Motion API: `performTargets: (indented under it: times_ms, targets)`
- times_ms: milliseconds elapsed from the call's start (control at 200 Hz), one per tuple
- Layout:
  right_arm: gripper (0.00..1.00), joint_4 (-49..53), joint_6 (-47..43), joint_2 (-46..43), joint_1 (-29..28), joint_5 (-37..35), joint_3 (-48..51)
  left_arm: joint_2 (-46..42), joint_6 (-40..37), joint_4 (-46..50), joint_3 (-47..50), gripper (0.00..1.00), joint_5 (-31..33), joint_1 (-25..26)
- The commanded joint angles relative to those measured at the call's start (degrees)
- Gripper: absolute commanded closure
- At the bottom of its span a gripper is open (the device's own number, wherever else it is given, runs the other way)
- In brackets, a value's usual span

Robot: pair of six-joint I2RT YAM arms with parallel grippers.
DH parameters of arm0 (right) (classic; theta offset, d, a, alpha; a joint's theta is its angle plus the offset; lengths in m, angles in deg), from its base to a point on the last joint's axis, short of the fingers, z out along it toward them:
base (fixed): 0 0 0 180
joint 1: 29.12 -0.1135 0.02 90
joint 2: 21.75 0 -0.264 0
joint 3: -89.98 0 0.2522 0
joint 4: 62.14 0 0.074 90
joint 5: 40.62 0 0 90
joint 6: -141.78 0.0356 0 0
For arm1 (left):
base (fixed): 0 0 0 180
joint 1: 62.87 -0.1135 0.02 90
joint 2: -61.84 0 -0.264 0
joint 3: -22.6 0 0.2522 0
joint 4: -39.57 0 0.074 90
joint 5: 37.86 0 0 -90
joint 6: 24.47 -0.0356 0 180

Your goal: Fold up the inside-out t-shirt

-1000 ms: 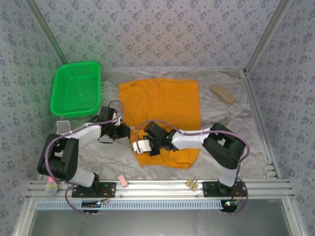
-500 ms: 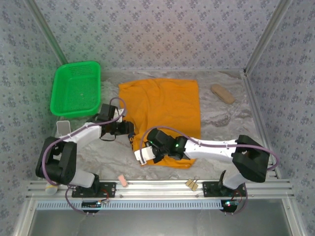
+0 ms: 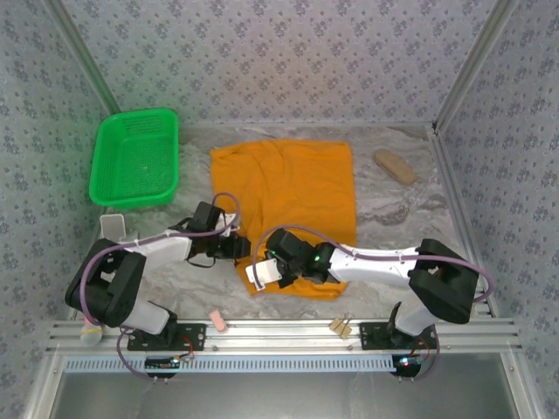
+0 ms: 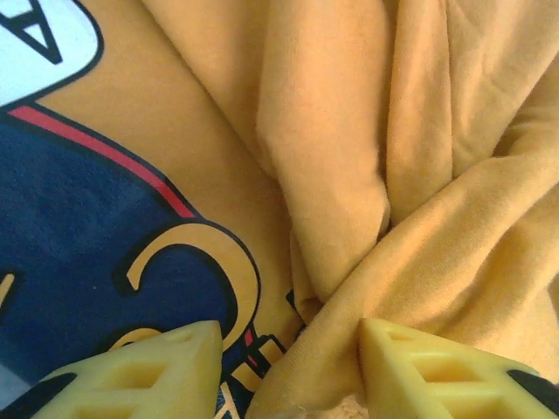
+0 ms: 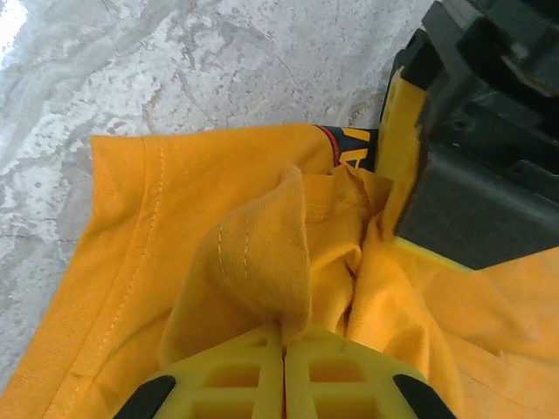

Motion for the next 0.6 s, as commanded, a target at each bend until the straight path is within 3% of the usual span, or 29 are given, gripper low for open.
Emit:
performTargets:
  times_ms: [0,100,295,450,595]
  targets:
    - [0.91,-0.82,-1.02,-1.48,0.38,0.89,1.19,2.17,-0.62,0.96,-1.72,0.79,3.91,1.27]
    - [0.9,0.33,-1.18,-2.58,0.32,1.42,1.11,2.77,-1.33,6.14,-5.5,1.0,8.03,1.22]
    - [0.91,2.53,-4.01,-5.98,-2.45,-5.58,1.69,1.37,-0.71,15.18,-13.64,1.0,8.82,0.92]
    - [0.96,5.66,-6.43,-7.84,-4.02,-9.83,1.66,2.46,4.53,21.15,-18.64,1.0,7.98,-0.58]
    - [0.9,6.77,-9.72,-7.3,-8.85,-15.68,1.17,3.81,5.74,22.01,-20.72,1.0,8.62,-3.0]
